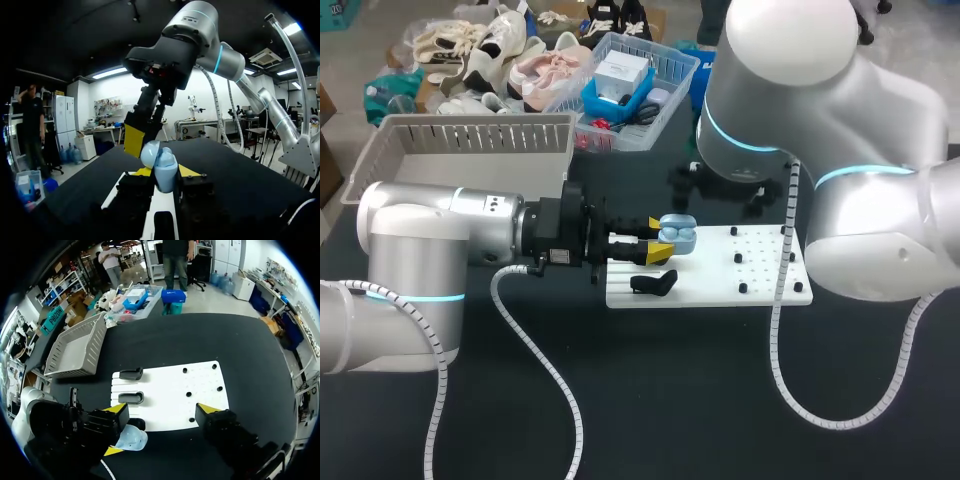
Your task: Pick up each earbud case from the left stands, insert the matching earbuds, close the lid, and place the case in the box.
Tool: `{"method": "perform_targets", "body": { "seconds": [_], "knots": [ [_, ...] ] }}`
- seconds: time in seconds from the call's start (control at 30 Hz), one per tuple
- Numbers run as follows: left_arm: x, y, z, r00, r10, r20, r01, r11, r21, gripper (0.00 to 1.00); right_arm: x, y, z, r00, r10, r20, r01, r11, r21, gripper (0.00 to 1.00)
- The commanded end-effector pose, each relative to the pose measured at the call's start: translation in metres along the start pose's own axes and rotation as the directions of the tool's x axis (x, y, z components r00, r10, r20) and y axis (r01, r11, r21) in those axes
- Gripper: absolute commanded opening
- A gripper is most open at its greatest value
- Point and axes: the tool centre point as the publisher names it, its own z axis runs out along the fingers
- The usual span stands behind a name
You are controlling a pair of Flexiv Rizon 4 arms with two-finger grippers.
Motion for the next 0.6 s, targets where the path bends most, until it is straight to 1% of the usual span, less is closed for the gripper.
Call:
{"method": "perform_targets", "body": {
  "seconds": [0.03,0.4,0.6],
  "knots": [
    [0.000,-0.002,0.000,1.000,0.002,0.000,-0.002,1.000,-0.006,0.00,0.008,-0.004,-0.009,1.000,-0.005,0.005,0.005,1.000,0.000,0.86],
    [0.000,-0.002,0.000,1.000,0.002,0.000,-0.002,1.000,-0.006,0.00,0.015,-0.001,-0.015,1.000,-0.027,0.005,0.027,1.000,-0.010,0.87],
    [0.000,-0.002,0.000,1.000,0.002,0.000,-0.002,1.000,-0.006,0.00,0.009,-0.008,-0.023,0.999,0.005,0.046,-0.004,1.000,-0.013,0.93]
  ]
}}
